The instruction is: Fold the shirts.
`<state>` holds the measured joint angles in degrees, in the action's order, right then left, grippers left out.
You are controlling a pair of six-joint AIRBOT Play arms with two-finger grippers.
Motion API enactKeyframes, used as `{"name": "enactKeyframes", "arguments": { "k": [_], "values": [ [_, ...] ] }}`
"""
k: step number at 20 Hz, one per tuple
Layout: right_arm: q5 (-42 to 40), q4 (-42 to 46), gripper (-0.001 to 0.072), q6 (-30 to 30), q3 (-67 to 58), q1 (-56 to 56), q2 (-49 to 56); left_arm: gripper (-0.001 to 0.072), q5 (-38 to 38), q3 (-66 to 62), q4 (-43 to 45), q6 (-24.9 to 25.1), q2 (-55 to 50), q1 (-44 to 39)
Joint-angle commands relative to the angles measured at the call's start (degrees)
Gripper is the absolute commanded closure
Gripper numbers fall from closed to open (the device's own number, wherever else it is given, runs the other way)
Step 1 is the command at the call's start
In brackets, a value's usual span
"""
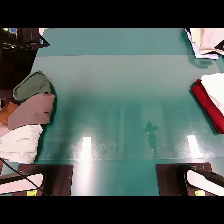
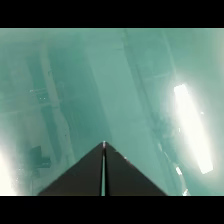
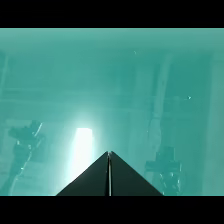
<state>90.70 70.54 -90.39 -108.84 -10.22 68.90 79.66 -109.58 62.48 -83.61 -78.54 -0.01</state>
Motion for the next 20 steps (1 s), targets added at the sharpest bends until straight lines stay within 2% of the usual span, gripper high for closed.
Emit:
{"name": "enactKeyframes", "arguments": {
  "k": [1,13,16,17,18,19,20],
  "values": [
    [-0.11,-0.09,0.0691,-0.02,0.02,0.59,-0.07,0.0683,-0.2,0.0,0.02,0.0,-0.02,0.0],
    [1.46,-0.09,0.0691,0.0,0.02,0.59,-0.07,0.0683,-0.28,-0.02,-0.02,-0.09,-0.02,0.0],
    [1.38,-0.07,0.0691,0.0,0.02,0.59,-0.07,0.0681,-2.64,0.0,1.11,0.11,-0.04,0.0],
    [1.18,-0.09,0.0691,-0.02,0.02,0.59,-0.07,0.0485,-1.92,0.0,5.14,0.04,-0.17,0.0],
    [1.14,-0.07,0.0691,0.0,0.02,0.59,-0.07,0.0188,-0.37,0.02,10.69,-0.42,-0.63,0.0],
    [1.03,-0.07,0.0691,0.0,0.02,0.59,-0.07,0.0141,1.7,0.07,16.94,-1.99,-1.57,0.0],
    [0.85,-0.09,0.0691,0.0,0.02,0.59,-0.07,0.0139,2.67,0.87,22.73,-3.13,-2.29,0.07]
  ]
}}
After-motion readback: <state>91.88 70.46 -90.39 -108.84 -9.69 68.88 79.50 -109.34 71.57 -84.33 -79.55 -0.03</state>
